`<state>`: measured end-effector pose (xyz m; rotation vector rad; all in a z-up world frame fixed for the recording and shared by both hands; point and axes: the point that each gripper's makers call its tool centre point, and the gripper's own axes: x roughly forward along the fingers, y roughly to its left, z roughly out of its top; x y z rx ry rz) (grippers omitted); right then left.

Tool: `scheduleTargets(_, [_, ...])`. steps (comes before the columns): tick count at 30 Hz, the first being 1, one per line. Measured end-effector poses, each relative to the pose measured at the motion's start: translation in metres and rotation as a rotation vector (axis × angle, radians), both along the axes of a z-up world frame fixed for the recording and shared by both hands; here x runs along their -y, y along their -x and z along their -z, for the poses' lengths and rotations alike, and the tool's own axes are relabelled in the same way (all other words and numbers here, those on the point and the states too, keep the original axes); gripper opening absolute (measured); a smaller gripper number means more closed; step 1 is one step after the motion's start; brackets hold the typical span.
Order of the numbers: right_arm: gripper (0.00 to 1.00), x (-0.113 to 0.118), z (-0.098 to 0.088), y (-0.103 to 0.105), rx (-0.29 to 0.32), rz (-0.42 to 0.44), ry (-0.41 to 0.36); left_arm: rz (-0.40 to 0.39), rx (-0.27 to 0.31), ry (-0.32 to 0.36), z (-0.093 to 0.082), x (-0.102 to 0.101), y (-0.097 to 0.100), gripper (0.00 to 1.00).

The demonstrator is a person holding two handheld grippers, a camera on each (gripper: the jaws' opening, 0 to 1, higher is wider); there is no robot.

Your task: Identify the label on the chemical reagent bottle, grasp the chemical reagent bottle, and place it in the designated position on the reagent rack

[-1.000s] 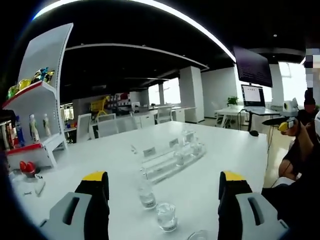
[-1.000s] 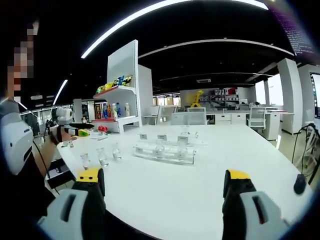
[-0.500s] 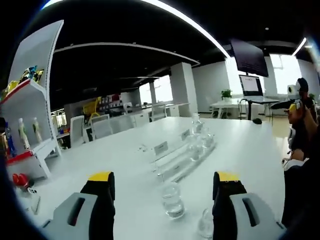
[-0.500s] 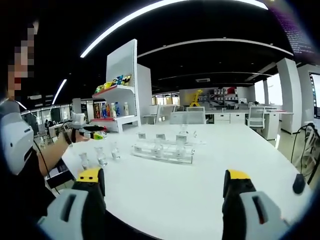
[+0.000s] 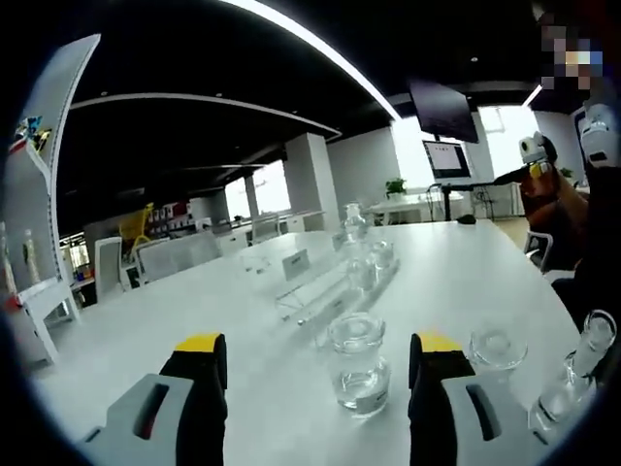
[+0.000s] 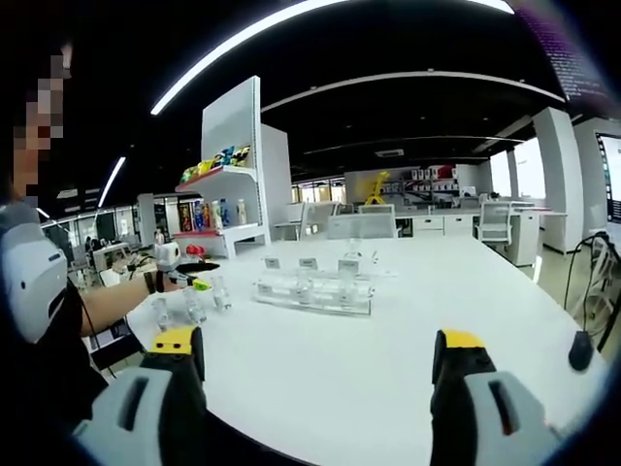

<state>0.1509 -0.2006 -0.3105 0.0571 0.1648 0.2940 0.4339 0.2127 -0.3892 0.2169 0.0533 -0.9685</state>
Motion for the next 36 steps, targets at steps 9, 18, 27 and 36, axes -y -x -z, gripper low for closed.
scheduleTargets(9, [0.94, -0.004, 0.005, -0.001, -0.016, -0.011, 0.003, 0.056, 0.003, 0.030, 0.002, 0.017, 0.001, 0.52])
scheduleTargets(18, [0.93, -0.003, 0.001, 0.001, -0.007, -0.011, -0.007, 0.099, 0.003, -0.005, 0.013, 0.026, 0.012, 0.41])
scheduleTargets(27, [0.93, 0.002, 0.004, 0.005, -0.013, 0.002, -0.005, 0.100, -0.018, 0.038, 0.016, 0.026, 0.011, 0.31])
scheduleTargets(36, [0.92, 0.002, 0.005, 0.003, -0.015, 0.003, -0.006, 0.092, -0.037, 0.073, 0.017, 0.026, 0.011, 0.25])
